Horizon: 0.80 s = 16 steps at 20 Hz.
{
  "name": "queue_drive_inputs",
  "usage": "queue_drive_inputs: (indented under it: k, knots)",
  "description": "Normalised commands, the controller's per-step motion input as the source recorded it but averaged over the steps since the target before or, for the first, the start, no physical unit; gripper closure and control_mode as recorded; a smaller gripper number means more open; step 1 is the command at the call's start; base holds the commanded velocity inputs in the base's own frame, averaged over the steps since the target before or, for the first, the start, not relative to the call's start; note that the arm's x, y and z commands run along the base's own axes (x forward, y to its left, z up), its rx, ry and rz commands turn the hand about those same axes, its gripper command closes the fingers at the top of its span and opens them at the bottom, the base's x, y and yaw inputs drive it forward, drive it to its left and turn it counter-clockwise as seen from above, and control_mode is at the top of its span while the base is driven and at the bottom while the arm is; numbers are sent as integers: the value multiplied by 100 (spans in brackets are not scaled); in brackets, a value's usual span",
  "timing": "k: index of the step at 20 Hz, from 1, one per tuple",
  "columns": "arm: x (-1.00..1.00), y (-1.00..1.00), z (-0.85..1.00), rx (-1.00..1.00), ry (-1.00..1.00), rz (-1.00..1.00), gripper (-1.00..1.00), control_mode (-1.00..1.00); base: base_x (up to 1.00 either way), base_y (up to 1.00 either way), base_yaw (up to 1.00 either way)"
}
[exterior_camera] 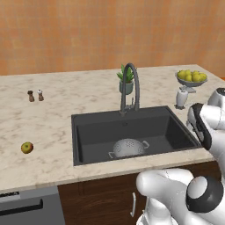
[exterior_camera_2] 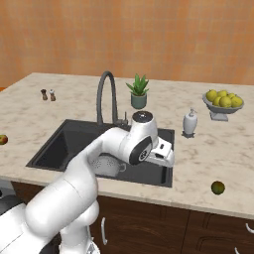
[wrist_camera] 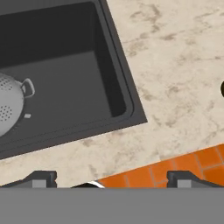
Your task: Put the colander in the sink, put the mango, apple in the colander, and turn on the sink faucet and pour water over the colander.
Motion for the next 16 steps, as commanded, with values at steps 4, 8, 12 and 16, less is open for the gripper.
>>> queue_drive_inputs:
  k: [4, 8, 12, 16]
  knots:
    - [14, -55, -3, 2, 1, 1, -100, -100, 0, 0, 0]
    - [8, -53, -10, 2, 1, 1, -100, -100, 0, 0, 0]
    - [0, -63, -23, 2, 4, 0, -100, -100, 0, 0, 0]
    - [1, -62, -27, 1, 4, 0, -100, -100, 0, 0, 0]
